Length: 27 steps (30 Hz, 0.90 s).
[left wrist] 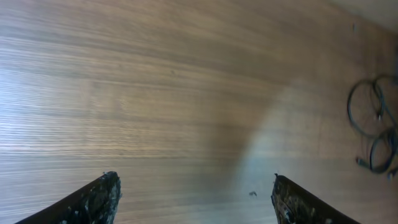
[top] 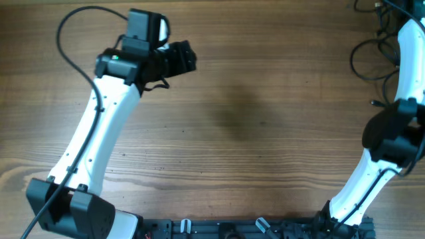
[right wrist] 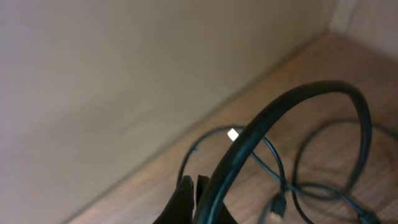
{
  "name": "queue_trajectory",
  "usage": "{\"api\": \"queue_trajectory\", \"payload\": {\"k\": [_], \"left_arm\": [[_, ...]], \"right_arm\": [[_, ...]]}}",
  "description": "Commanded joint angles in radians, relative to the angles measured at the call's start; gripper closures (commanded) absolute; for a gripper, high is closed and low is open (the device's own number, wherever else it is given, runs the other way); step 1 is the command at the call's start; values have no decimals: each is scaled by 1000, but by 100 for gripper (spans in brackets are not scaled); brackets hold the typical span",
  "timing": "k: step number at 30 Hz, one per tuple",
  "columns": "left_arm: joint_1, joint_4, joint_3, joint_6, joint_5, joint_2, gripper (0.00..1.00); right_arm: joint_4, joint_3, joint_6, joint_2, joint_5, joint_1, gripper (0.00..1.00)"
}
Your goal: Untangle cables
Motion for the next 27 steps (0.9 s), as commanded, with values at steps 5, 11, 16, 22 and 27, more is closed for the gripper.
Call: {"api": "queue_trajectory", "payload": {"k": [5,11,16,22,27], "left_arm": [[-60,26,10,-5,5,76,8],[-60,26,10,-5,5,76,0],[-60,24,10,8,-43,76,0],[-60,22,10,8,-43,76,0],[-60,22,10,8,-43,76,0]], "right_arm": [[-138,-5,-72,-23,-123,-17,0],[-440,-5,-131,-323,-341,-2,0],[-662,-5,-335,-615,-416,167,0],[-875,-5,18,-798,-415,328,0],[-917,-5,9,-805,-352,328,1]]}}
